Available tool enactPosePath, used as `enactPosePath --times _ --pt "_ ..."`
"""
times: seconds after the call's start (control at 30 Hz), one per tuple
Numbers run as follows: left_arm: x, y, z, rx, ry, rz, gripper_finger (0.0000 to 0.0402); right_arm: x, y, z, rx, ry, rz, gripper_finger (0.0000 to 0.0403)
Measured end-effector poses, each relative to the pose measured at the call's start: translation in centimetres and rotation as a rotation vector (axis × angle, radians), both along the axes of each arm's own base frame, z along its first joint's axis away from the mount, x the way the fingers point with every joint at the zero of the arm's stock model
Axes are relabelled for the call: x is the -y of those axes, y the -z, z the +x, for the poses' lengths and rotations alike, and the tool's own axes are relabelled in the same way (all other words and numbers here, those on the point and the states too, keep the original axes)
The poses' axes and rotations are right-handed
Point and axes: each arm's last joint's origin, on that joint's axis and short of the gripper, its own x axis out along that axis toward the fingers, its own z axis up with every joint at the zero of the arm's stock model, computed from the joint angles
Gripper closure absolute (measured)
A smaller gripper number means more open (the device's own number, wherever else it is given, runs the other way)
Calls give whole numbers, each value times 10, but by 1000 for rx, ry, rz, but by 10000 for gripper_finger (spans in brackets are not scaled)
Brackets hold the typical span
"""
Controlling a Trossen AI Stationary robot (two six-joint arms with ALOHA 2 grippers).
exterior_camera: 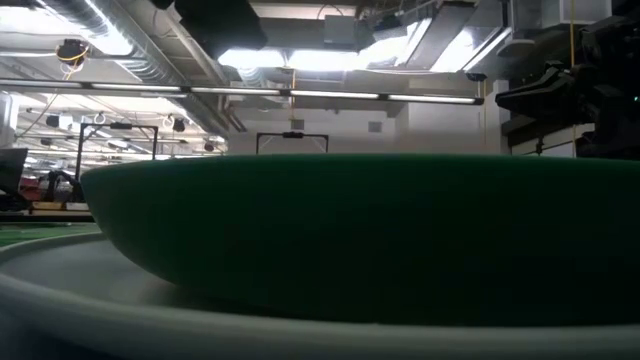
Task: Stack plastic plates
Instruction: Stack the orange plate on the green plate
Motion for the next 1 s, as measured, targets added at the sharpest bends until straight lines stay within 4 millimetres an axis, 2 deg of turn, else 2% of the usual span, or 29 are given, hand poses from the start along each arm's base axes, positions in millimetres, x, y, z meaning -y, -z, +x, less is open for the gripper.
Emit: enactPosePath --times 0.27,0.4,0.6,0.83,1.0 --pt "-42 -17 -17 -68 -183 45 317 0 0 0 0 0 0 341" --pt "-64 -12 -23 -161 -326 51 317 0 0 0 0 0 0 341" --pt "-91 -2 -31 -328 -445 87 317 0 0 0 0 0 0 341" --pt "-104 13 -37 -392 -504 86 317 0 0 0 0 0 0 341" --pt "-102 37 -46 -430 -530 65 317 0 0 0 0 0 0 341"
